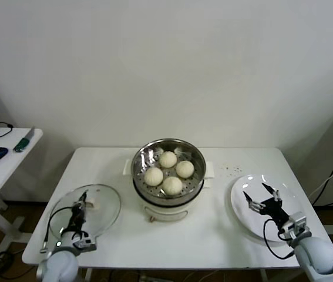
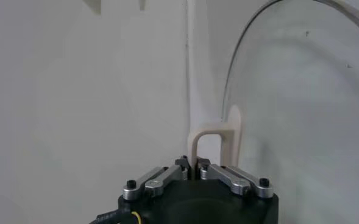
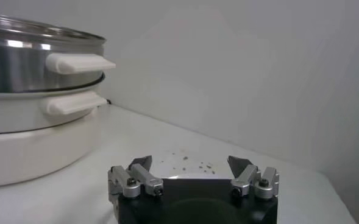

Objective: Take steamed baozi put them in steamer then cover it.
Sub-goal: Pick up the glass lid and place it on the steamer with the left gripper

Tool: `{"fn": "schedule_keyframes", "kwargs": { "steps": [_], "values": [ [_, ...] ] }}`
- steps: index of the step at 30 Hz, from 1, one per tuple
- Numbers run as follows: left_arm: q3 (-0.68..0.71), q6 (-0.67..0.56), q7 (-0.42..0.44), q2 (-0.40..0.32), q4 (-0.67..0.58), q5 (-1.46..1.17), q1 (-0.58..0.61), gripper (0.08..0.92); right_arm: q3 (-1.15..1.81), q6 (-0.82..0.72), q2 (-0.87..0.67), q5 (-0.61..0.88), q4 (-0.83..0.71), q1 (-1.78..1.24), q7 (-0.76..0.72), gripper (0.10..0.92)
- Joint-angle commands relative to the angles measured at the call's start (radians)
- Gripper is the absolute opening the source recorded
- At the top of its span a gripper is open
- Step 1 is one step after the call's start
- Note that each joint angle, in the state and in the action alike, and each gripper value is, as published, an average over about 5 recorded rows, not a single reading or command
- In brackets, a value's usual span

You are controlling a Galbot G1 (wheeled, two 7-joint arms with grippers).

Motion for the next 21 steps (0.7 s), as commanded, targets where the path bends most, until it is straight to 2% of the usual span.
{"fn": "schedule_keyframes", "kwargs": {
  "steps": [1,9,15,21],
  "values": [
    [0.001,0.084,-0.004,0.02,-0.186,-0.019,0.081,0.147,0.004,0.004,-0.01,-0.003,-0.006,0.0,-0.002,0.823],
    [-0.002,0.275,-0.031,0.071,-0.428,0.006,0.193,0.147,0.004,0.006,-0.024,-0.005,-0.017,0.012,-0.004,0.823],
    [0.009,0.404,-0.025,0.117,-0.553,0.019,0.233,0.147,-0.015,0.007,-0.028,-0.02,-0.031,0.032,-0.004,0.823],
    [0.1,0.509,-0.007,0.223,-0.618,-0.045,0.201,0.147,-0.043,0.004,-0.04,-0.032,-0.045,0.058,-0.004,0.823]
  ]
}}
